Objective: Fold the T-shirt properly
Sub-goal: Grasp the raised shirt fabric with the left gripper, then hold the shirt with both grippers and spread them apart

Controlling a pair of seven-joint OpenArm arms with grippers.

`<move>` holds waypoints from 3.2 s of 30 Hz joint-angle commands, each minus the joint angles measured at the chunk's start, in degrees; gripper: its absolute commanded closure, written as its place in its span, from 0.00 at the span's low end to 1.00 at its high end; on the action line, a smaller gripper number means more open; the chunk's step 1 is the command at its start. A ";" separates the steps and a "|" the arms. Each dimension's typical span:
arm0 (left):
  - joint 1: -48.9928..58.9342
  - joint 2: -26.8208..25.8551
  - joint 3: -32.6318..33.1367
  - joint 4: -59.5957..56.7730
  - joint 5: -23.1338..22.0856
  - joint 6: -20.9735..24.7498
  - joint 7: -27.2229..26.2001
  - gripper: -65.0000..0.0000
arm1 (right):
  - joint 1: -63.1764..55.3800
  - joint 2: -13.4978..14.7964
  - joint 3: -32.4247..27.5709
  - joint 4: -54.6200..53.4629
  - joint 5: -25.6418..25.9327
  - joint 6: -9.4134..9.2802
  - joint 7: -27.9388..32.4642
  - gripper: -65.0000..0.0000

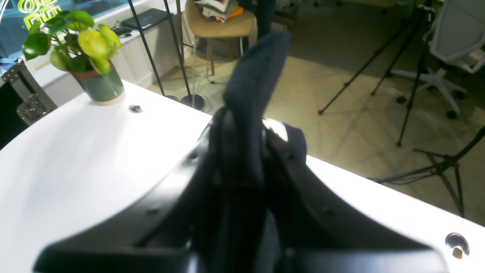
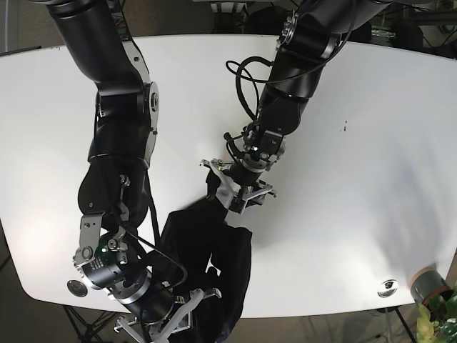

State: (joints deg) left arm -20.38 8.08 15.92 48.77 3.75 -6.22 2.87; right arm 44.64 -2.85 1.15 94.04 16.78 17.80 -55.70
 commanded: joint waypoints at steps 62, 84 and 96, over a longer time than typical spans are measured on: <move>-9.29 -21.31 -3.48 31.27 -17.24 -0.77 14.05 1.00 | 11.93 6.24 3.56 -25.07 0.50 -4.84 17.15 0.97; -15.97 -29.22 -15.18 33.73 -16.89 -4.81 19.50 1.00 | 9.56 7.64 4.00 -24.72 1.03 -7.12 17.07 0.97; -3.75 -30.89 -16.93 40.94 -16.89 -4.81 22.75 1.00 | -9.52 6.50 9.62 -8.11 1.11 -7.21 12.85 0.97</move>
State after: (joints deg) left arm -23.57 -22.11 0.78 87.66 -13.28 -11.79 27.16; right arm 36.29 3.60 9.08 81.71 17.96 10.63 -44.12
